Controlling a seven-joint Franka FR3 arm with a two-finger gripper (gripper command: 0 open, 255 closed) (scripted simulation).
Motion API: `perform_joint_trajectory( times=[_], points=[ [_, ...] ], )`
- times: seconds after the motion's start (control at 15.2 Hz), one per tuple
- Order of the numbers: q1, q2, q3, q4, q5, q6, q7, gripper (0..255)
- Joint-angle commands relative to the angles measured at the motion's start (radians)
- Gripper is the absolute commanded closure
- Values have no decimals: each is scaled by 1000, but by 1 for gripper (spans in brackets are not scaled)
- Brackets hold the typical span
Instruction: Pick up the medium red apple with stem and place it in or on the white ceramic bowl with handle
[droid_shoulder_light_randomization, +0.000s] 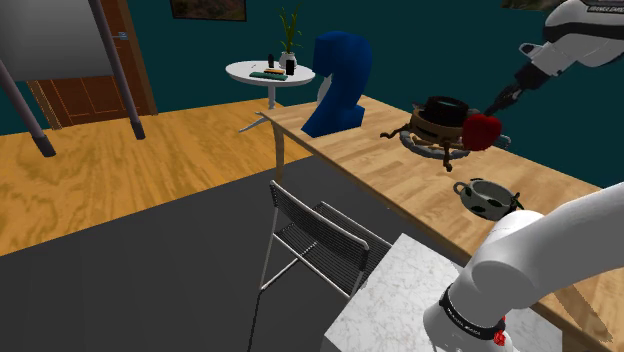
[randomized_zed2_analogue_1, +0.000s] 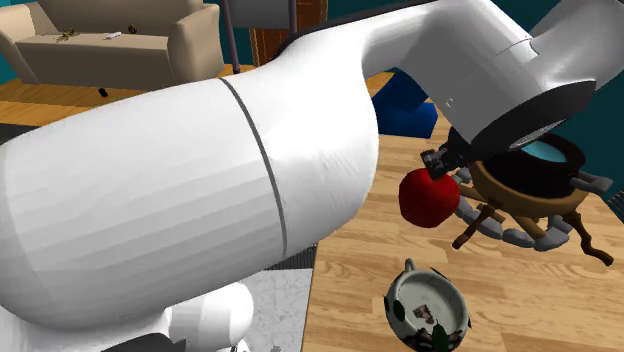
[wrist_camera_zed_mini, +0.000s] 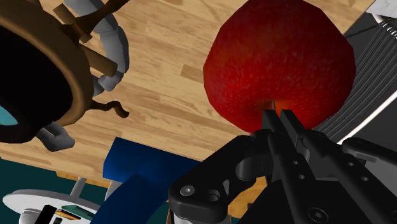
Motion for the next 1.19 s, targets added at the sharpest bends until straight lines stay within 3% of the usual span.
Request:
perform_joint_trajectory(
  times=[0.0,0.53,1.12],
  points=[
    [-18,-20,-15,24,-16,-41,-27,255],
    [-26,-50,-149,169,-59,-197,-168,255],
    [-65,-82,-145,28,-85,-85,-184,255]
  ],
)
